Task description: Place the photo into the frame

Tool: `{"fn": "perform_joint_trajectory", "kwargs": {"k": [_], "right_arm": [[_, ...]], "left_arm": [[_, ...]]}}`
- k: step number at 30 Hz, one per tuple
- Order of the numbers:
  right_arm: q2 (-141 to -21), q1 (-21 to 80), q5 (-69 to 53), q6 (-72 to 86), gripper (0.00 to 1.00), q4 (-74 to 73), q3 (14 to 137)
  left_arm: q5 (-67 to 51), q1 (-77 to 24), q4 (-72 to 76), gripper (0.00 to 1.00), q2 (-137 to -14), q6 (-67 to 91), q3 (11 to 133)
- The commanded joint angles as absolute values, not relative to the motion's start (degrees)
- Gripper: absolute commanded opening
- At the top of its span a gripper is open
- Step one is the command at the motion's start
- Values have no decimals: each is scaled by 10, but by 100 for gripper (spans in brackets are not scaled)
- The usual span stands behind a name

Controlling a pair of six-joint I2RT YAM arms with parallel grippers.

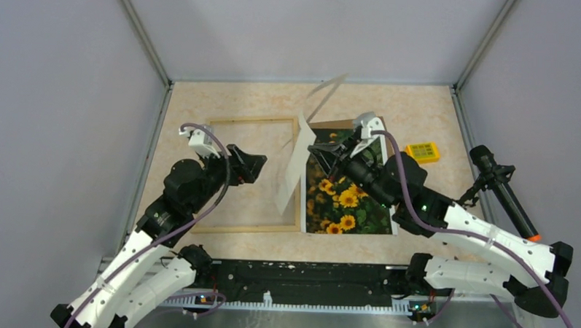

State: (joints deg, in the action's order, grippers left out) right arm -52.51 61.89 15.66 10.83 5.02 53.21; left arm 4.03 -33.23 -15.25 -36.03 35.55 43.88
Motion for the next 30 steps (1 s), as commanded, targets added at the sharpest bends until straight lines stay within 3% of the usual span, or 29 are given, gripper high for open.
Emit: {"fn": "perform_joint_trajectory", "kwargs": {"k": [1, 8, 13, 17, 24, 30], "right_arm": [[-602, 626, 42, 96, 0, 67, 634], [-745, 624, -66, 138, 0, 182, 742], [-806, 608, -58, 208, 0, 250, 783], [-804, 594, 85, 276, 0, 209, 765], [-699, 544, 301, 357, 0, 176, 593], [-629, 523, 410, 370, 0, 110, 527]], "left_arm": [[91, -330, -201, 96, -331, 322, 485], [180, -330, -266, 96, -254, 308, 544], [235, -330, -303, 96, -210, 293, 585], [250, -330, -312, 96, -197, 286, 589], [218, -330, -292, 96, -219, 301, 558], [171, -330, -257, 97, -256, 318, 531]]}}
